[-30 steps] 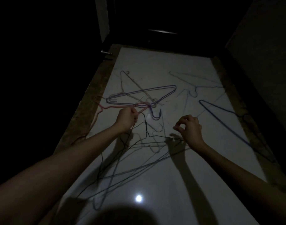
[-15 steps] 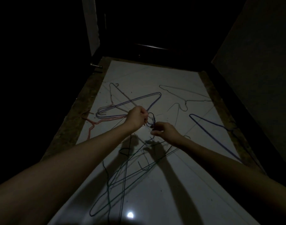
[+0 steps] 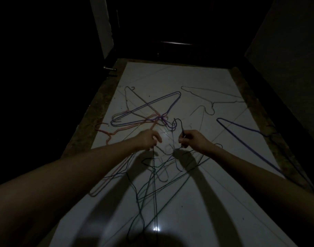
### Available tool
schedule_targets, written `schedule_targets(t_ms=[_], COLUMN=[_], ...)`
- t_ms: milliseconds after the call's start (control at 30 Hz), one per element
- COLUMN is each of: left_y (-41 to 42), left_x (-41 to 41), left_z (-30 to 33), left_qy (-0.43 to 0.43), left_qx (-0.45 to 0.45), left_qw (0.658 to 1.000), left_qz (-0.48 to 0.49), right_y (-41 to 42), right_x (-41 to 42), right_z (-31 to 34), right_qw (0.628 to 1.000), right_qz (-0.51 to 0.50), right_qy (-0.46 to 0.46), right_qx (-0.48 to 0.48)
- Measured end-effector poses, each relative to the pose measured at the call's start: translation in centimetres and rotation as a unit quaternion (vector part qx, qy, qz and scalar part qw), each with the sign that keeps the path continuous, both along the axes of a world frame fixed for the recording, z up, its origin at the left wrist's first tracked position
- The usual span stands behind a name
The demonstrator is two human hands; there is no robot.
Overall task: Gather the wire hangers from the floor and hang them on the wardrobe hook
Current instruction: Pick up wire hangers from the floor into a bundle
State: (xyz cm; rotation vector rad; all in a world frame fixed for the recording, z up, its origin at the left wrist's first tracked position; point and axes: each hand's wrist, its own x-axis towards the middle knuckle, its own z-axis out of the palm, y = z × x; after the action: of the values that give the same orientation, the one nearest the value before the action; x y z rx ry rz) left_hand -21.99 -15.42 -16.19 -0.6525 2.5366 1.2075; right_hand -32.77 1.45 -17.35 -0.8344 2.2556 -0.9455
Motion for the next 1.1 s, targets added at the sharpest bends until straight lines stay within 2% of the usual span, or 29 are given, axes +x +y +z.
schedule_targets(t_ms=[133,300,433,667,800,867,1100], left_y=[0.1,1.3,2.6,4.0,4.2,4.2,4.0], left_x=[1.3,3.4,4.7,4.5,3.5,3.3,3.0], left_z=[-2.7,-5.1,-6.9,-6.4,-5.7,-5.0,-3.7], left_qy=[-0.06,-0.125,-0.116,-0.095,-0.057,-0.037,0.0], left_qx=[-0.008,0.065,0.198,0.206,0.096,0.07,0.145], left_qw=[0.997,0.982,0.972,0.974,0.993,0.995,0.989], left_qz=[-0.052,-0.124,-0.05,0.012,-0.049,-0.067,0.011], right_y=[0.6,1.4,2.2,3.5,4.6,5.0,5.1], right_x=[0.2,0.3,0.4,0.2,-0.4,-0.2,0.4], right_z=[-0.5,-1.1,-1.0,1.1,1.5,1.6,3.9], right_qw=[1.0,0.999,0.999,0.998,0.998,0.998,0.998], right_qz=[0.012,0.001,-0.007,-0.007,-0.025,-0.02,0.001], right_qy=[0.001,-0.002,0.002,0.007,0.02,0.023,0.039], right_qx=[0.009,0.035,0.049,0.058,0.051,0.062,0.051])
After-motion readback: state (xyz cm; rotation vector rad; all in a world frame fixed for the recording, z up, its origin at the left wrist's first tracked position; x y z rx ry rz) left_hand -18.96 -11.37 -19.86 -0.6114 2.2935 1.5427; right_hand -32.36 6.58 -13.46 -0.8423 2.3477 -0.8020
